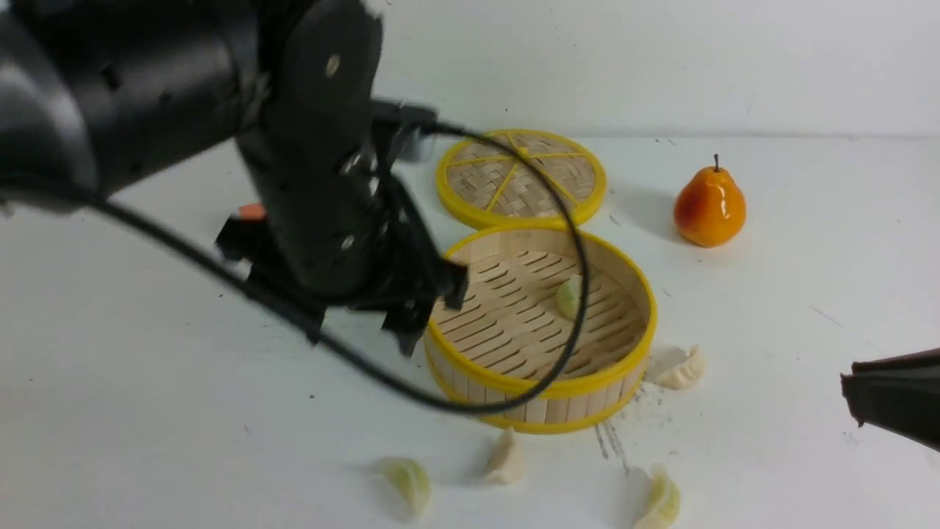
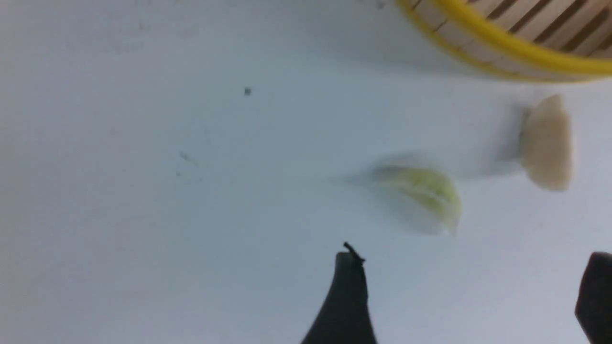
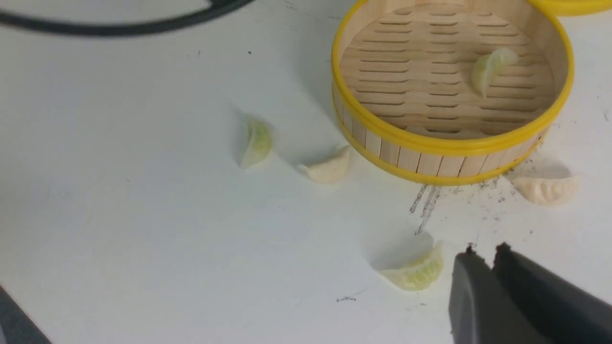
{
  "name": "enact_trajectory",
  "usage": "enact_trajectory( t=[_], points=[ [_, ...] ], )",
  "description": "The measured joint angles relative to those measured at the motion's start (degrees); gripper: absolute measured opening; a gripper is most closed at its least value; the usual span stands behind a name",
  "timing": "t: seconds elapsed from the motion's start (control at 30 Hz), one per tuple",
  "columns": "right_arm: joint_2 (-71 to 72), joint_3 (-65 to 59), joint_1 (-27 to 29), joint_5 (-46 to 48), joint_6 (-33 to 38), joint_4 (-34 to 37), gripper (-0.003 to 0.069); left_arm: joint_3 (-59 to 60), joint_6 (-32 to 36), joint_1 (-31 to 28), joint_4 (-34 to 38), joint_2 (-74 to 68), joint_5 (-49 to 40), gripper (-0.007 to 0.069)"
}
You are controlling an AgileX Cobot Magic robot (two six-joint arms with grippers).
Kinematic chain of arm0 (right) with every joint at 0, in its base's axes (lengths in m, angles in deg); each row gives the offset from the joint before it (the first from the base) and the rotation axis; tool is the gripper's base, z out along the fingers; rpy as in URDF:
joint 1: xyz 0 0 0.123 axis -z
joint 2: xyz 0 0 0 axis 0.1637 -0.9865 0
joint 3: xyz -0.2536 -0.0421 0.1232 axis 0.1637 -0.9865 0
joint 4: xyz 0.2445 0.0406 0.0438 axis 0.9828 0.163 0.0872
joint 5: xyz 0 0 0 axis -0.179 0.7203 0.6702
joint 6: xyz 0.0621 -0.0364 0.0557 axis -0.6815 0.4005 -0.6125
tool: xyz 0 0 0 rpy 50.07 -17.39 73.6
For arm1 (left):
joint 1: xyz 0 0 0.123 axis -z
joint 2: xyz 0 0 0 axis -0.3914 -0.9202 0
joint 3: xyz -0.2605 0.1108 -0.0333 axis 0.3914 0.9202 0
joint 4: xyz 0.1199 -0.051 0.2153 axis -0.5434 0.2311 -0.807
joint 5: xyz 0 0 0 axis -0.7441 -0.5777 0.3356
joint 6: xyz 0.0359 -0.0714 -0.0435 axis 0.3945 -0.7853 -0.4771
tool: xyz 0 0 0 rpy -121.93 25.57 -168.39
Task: Put the dumplings into the steamer on the white table.
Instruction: 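Reach for and grasp a dumpling on the table with the left gripper, then place the dumpling into the bamboo steamer basket with the left gripper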
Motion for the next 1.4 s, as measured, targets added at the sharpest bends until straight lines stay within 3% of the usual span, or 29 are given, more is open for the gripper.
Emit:
enact_trajectory(
  t=[0.23,0.6,0.7,0.83,0.87,0.93,1.13,1.4],
  points=[
    [0.0,-0.2,0.0,0.0,0.0,1.5,0.0066,18.3,-12.9,0.0,2.2,1.3,19.6,0.0584],
    [0.0,-0.6,0.0,0.1,0.0,1.9,0.0076,21.3,-14.5,0.0,5.9,-9.0,32.1,0.0550],
    [0.0,-0.6,0.0,0.1,0.0,1.9,0.0077,21.3,-14.6,0.0,6.3,-10.8,32.8,0.0510],
    [0.0,-0.6,0.0,0.1,0.0,2.1,0.0077,21.2,-14.1,0.0,6.2,-11.1,32.9,0.0360],
    [0.0,-0.6,0.0,0.1,0.0,2.1,0.0077,21.2,-14.1,0.0,6.2,-11.1,32.9,0.0273],
    [0.0,-0.6,0.0,0.1,0.0,2.1,0.0077,20.8,-13.1,0.0,6.3,-11.0,32.4,0.0175],
    [0.0,-0.6,0.0,0.1,0.0,2.1,0.0077,12.7,-5.8,0.0,6.4,-7.6,25.3,0.0185],
    [0.0,-0.6,0.0,-0.1,0.0,2.1,0.0082,-12.8,2.7,0.0,6.9,-11.9,17.7,0.0185]
  ],
)
